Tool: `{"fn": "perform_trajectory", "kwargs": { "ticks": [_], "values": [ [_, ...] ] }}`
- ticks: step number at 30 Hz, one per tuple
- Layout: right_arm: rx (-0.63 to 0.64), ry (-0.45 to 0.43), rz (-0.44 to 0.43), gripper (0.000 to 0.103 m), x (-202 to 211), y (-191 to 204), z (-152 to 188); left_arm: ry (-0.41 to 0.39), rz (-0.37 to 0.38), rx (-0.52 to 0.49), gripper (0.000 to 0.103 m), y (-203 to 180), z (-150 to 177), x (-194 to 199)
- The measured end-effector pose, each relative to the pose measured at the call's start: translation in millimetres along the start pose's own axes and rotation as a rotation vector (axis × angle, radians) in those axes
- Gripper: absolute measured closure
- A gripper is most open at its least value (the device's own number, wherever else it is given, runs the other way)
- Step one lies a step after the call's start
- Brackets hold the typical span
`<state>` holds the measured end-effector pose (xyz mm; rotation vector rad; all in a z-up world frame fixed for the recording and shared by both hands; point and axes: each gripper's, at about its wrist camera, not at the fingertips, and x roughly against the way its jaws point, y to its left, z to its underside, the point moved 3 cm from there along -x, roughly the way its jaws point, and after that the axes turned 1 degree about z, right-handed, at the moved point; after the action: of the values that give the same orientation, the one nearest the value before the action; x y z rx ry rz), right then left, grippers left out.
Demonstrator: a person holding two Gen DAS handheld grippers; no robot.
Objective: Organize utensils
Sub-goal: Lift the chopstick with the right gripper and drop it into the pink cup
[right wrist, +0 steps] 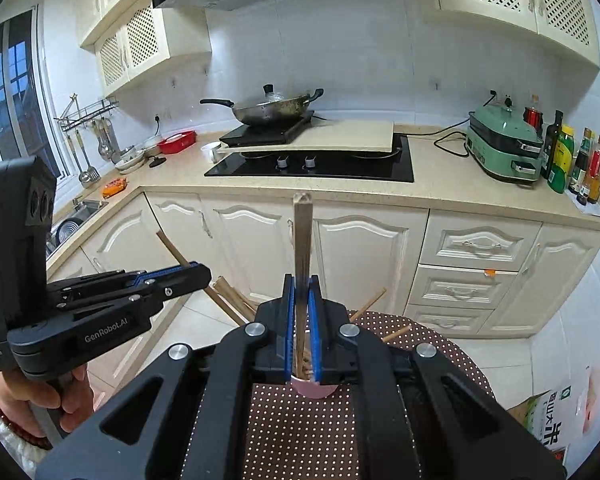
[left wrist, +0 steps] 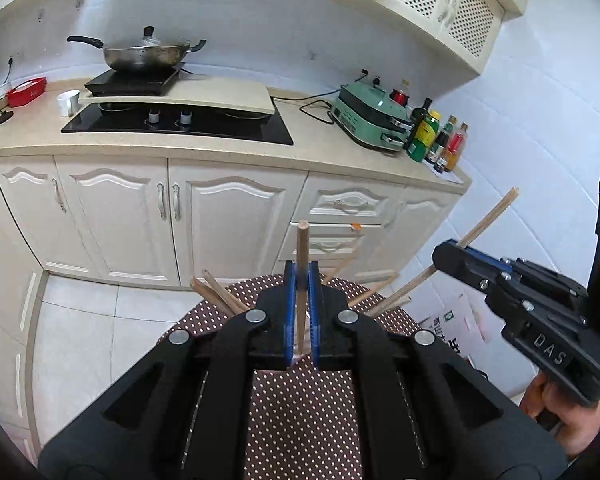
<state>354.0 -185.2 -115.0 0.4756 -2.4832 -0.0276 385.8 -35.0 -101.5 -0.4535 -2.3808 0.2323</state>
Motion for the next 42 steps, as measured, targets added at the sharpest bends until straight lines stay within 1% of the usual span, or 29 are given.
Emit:
{"fn": "perform_trajectory", "kwargs": {
  "ticks": [4, 12, 18, 30, 33, 35, 42],
  "values": [
    [0.008, 0.012, 0.009, 0.098, -12, 0, 3, -0.001, -0.013, 0.011, 0.097, 6, -2, -10],
    [0.005, 0.088, 0.003, 0.098, -35, 2, 22, 0.099, -0.026, 0.005, 0.097, 17, 22, -44],
    [0.009, 0.134, 0.011, 0.098, -46, 8, 35, 0.156, -0.017, 0.006, 0.097, 26, 36, -58],
    [0.027, 0.247, 0.044, 0.097, -76, 18, 61, 0.232, -0.002, -0.014, 0.097, 29, 55, -71],
    [0.011, 0.269, 0.048, 0.097, -81, 18, 68, 0.235, -0.011, -0.02, 0.097, 31, 58, -71],
    [0.001, 0.275, 0.049, 0.096, -83, 18, 70, 0.245, 0.001, -0.017, 0.097, 32, 59, -72],
    [-0.049, 0.308, 0.055, 0.095, -88, 16, 79, 0.268, 0.005, -0.031, 0.096, 35, 62, -68]
  ]
}}
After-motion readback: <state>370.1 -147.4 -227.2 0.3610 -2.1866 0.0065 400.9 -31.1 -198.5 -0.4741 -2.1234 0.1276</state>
